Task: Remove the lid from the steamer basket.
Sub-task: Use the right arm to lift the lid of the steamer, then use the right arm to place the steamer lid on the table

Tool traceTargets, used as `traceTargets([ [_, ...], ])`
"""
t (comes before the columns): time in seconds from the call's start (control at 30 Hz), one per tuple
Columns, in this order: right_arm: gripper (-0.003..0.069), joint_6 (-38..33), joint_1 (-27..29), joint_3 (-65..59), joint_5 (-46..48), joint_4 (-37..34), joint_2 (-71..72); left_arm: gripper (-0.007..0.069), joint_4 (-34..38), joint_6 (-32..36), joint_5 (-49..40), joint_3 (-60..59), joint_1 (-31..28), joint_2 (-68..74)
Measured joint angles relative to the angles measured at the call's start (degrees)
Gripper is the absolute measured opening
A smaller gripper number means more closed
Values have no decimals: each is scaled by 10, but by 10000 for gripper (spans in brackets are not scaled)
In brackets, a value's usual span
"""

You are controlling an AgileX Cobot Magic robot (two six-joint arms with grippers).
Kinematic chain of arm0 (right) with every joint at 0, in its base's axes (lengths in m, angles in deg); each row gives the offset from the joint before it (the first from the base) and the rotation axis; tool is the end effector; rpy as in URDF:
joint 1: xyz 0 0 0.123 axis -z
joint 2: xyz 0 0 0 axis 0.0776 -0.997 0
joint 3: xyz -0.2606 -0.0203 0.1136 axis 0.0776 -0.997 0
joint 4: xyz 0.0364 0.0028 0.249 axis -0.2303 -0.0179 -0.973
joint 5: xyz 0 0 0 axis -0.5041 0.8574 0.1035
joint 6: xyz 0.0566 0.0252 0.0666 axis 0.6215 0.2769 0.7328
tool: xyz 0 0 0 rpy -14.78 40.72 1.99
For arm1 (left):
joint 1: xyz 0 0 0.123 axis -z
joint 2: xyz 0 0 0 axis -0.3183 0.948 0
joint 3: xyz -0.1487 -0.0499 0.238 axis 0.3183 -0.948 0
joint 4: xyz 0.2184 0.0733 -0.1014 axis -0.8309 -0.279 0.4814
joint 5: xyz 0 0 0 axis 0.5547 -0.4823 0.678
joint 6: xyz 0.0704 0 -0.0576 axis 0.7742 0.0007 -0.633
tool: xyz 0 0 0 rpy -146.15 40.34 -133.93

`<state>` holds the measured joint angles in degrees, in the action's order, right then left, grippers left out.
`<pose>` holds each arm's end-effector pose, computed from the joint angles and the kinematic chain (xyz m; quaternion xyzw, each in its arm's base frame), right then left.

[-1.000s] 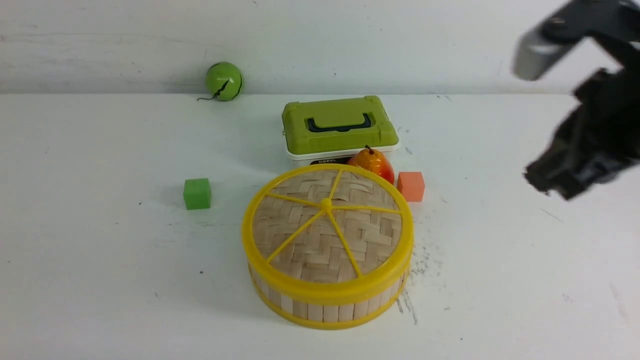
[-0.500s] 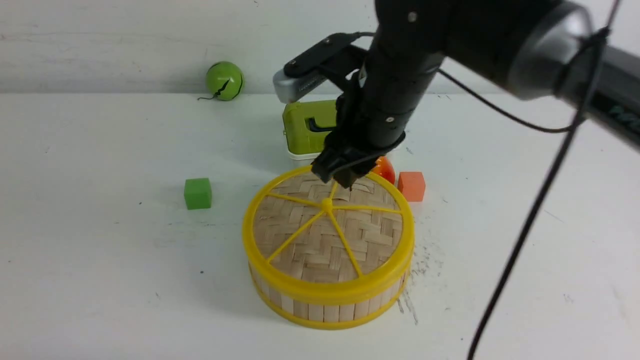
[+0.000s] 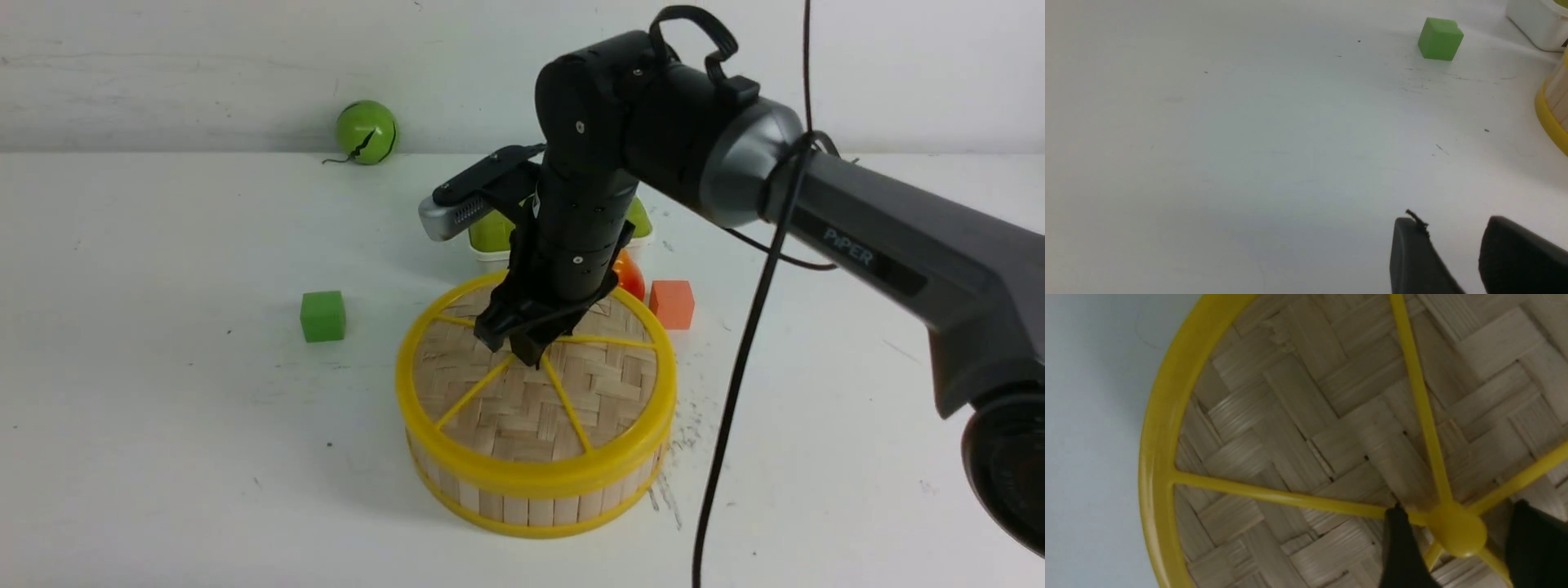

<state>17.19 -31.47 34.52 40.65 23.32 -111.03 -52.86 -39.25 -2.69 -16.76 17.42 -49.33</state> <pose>0.3858 0.2855 0.2629 -0.3650 0.9160 0.0671 0.1527 0.0527 0.0023 0.1704 -0.0777 0.8022 -0.0367 0.5908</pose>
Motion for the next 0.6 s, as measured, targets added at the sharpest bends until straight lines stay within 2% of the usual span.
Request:
traceTargets([
  [0.13, 218, 0, 0, 3, -5, -2, -1, 239, 0, 0, 0, 0, 0, 0],
  [0.2, 188, 0, 0, 4, -5, -4, -1, 239, 0, 0, 0, 0, 0, 0],
  [0.27, 105, -1, 0, 4, -4, -6, -1, 239, 0, 0, 0, 0, 0, 0],
  [0.5, 105, -1, 0, 9, 3, -5, 14, 239, 0, 0, 0, 0, 0, 0],
  [0.6, 105, -1, 4, 3, 2, 12, 72, 239, 0, 0, 0, 0, 0, 0],
])
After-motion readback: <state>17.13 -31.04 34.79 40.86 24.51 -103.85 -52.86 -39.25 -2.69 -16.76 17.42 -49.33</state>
